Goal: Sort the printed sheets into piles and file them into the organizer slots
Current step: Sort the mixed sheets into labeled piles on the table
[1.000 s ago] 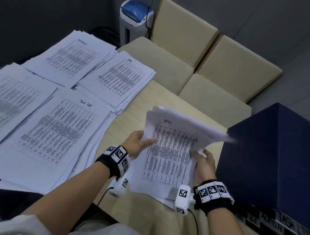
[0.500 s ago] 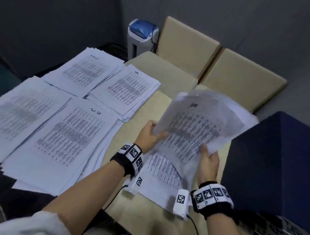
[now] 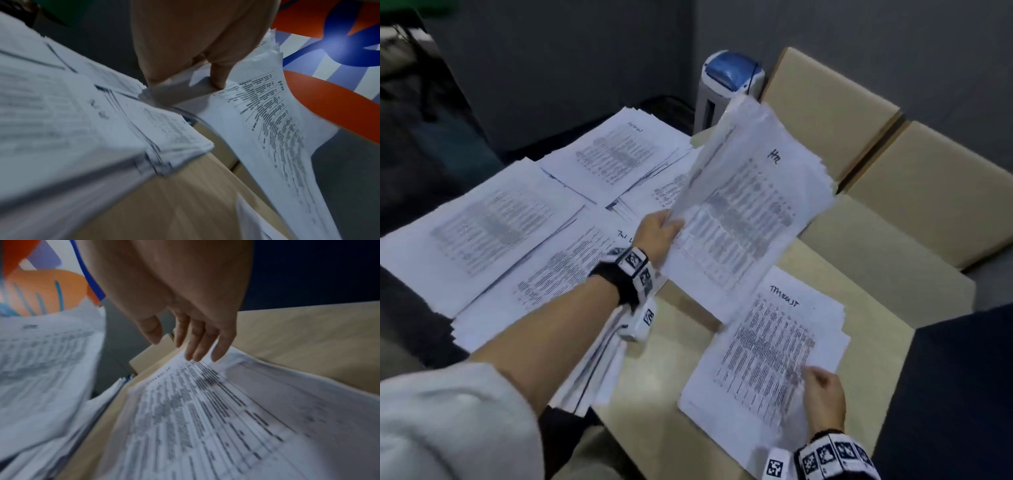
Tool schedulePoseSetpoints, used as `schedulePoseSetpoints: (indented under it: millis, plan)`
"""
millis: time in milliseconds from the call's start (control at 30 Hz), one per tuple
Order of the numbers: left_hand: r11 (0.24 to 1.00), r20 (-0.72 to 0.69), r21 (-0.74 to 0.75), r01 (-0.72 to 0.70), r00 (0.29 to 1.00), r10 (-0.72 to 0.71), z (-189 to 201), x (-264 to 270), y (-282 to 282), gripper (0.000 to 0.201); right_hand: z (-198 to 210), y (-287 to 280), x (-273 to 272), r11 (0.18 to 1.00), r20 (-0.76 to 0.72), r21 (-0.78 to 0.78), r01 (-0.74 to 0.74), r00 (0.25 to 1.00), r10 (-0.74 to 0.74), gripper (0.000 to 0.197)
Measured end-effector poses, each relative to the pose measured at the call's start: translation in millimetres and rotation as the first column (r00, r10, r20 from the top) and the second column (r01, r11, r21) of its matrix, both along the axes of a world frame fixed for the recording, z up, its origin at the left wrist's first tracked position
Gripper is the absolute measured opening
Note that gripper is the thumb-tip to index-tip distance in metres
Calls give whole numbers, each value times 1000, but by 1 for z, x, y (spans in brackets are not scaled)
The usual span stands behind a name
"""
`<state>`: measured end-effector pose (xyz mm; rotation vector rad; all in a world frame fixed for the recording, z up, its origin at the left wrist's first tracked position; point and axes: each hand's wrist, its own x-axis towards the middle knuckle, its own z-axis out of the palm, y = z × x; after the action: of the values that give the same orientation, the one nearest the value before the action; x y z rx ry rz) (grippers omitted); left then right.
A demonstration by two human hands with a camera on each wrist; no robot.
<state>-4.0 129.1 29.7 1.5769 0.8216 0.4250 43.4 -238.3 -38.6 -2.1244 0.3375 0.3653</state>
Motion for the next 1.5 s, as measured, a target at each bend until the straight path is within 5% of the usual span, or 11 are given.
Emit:
schedulePoseSetpoints:
  millis: [200,400,533,600,667,767,900,1000,1100,1300,1500]
  plan:
    - [974,-407,187,129,913,-43,-30,40,111,25,-25,-3,-6,938,-68,-339,75,992,-104,40]
    - [953,-554,205,223,829,-75,-53,74,167,29,-36,-2,-7,895,-75,-434,108,985,-155,38]
    - [856,-706,426,292,699,113,-56,91,170,41,-36,-5,-4,871,-102,-485,85,983,-153,49]
    - [747,-661,585,316,719,214,-56,95,156,49,-36,-7,-2,872,-107,-481,90,981,-160,58]
    - [692,-552,653,309,820,154,-46,96,131,44,-33,-7,3,881,-103,-459,118,977,-185,63]
    - [768,-405,551,326,909,-96,-30,91,73,25,-25,-4,10,886,-90,-428,179,967,-238,38]
    - [791,-376,334,512,842,-386,-44,62,-29,21,-23,-6,18,903,-8,-380,199,976,-218,35]
    - [751,-504,125,648,693,-515,-67,35,-97,48,-22,-14,19,926,-26,-340,165,982,-185,36]
    - [720,-595,120,684,630,-499,-79,17,-140,53,-14,-20,13,968,-123,-194,157,976,-182,21]
    - [680,-688,296,671,643,-336,-77,-3,-172,37,-18,-31,0,983,-131,-59,175,975,-181,39]
    - [752,-662,301,587,696,-279,-83,-17,-172,35,-11,-45,-13,991,-17,-55,123,992,-124,17]
